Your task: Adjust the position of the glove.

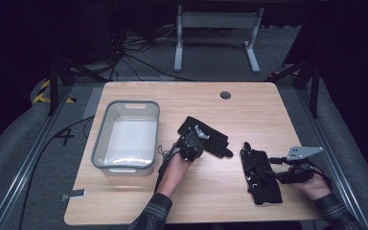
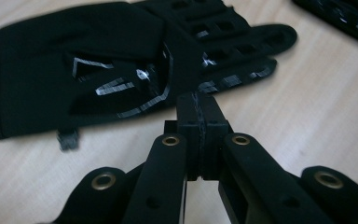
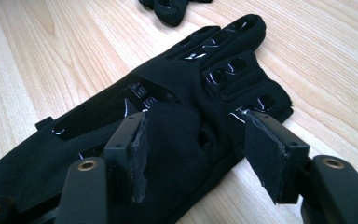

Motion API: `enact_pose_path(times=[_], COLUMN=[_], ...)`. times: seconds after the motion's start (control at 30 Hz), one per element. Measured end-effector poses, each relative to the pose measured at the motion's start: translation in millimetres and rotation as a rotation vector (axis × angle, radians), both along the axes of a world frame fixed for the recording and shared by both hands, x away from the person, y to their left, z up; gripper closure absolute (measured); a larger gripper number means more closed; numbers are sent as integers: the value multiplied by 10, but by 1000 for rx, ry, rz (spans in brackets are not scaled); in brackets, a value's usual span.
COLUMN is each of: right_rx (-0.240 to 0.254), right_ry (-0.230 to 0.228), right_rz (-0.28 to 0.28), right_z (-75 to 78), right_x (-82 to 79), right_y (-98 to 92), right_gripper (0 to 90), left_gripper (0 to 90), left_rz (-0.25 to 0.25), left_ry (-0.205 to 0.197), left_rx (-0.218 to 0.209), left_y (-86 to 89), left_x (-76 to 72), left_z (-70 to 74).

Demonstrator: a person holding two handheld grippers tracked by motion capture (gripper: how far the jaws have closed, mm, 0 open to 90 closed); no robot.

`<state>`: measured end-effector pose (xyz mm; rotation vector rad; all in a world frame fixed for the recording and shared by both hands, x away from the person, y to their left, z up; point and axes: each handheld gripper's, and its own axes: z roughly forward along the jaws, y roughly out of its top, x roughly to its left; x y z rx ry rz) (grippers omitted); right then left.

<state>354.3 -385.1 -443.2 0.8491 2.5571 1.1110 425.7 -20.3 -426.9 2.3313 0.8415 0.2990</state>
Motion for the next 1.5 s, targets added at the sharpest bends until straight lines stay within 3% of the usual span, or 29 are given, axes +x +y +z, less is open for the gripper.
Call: enact_pose_path(times=[0.17,0.3,0.4,0.63,1.2,1.5], right_rx=[5,6,8,9,6,9], right_ry=[-2,-2,1,-7,-16,-18], right_rz=[-9,-14,-19,-19,-18,-22], right_z=[-3,-9,-12,-5,3,7], right_x=[-8,-15,-19,-20,-33,-35], right_y=[-47,-78,-91,-90,-94,-100], right_gripper=[408,407,405,405,403,403], left_gripper=[898,898,898,898,898,897], left_rz=[18,35,36,33,-1,-32], left_ry=[-12,-26,-13,15,103,125], left_rx=[13,59,84,84,61,44], left_y=[-84,-118,-123,-121,-80,-53], left_x=[197,293,326,315,-54,-295], left_z=[-23,-78,-136,-173,-154,-160])
